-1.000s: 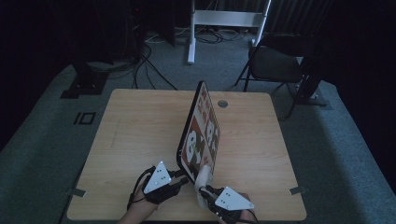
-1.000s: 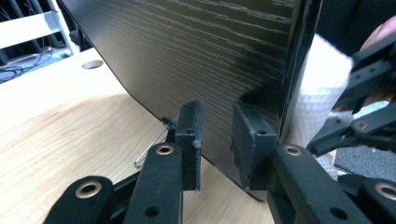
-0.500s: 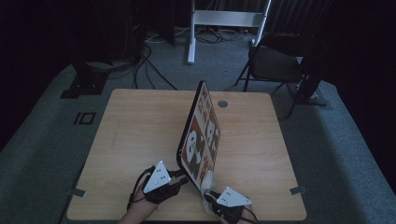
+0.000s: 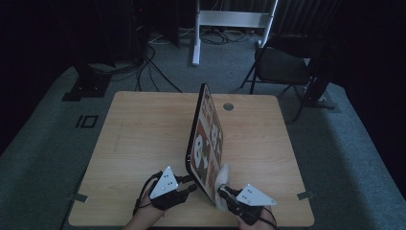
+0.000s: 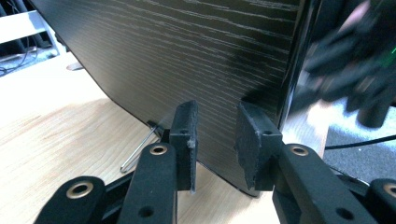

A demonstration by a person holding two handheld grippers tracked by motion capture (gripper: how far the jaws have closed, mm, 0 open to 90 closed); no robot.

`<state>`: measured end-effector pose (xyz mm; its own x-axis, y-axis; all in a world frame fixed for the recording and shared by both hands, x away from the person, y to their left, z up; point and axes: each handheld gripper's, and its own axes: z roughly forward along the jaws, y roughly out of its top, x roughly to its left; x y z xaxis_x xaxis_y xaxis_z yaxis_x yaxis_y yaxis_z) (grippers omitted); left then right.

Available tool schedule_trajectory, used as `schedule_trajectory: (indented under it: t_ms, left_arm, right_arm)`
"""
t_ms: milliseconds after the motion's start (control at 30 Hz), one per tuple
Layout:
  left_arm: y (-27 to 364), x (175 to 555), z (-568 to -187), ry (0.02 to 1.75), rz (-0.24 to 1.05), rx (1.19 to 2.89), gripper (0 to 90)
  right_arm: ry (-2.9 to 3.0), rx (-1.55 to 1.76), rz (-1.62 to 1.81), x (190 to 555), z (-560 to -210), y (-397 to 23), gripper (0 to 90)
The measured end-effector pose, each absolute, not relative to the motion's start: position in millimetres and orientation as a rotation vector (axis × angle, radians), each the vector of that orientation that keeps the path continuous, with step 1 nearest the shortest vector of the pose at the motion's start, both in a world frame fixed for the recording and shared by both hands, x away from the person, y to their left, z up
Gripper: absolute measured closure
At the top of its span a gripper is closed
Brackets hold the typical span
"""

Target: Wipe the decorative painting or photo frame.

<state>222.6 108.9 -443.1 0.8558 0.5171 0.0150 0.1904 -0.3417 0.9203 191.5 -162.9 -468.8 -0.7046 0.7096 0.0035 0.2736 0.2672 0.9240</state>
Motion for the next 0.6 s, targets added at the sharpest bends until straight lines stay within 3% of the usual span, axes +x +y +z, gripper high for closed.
schedule_trajectory:
  t_ms: [300,600]
  left_arm:
    - [98.9,221.8,-442.4,0.501,0.352,1.923,69.8]
    - [79.9,222.4,-436.4,0.453,0.335,1.926,69.4]
  right_arm:
    - [1.971,0.699,1.617,163.1,-390.0,-168.2,81.2]
    - [1.926,0.58,1.684,156.5,-358.7,-150.5,80.7]
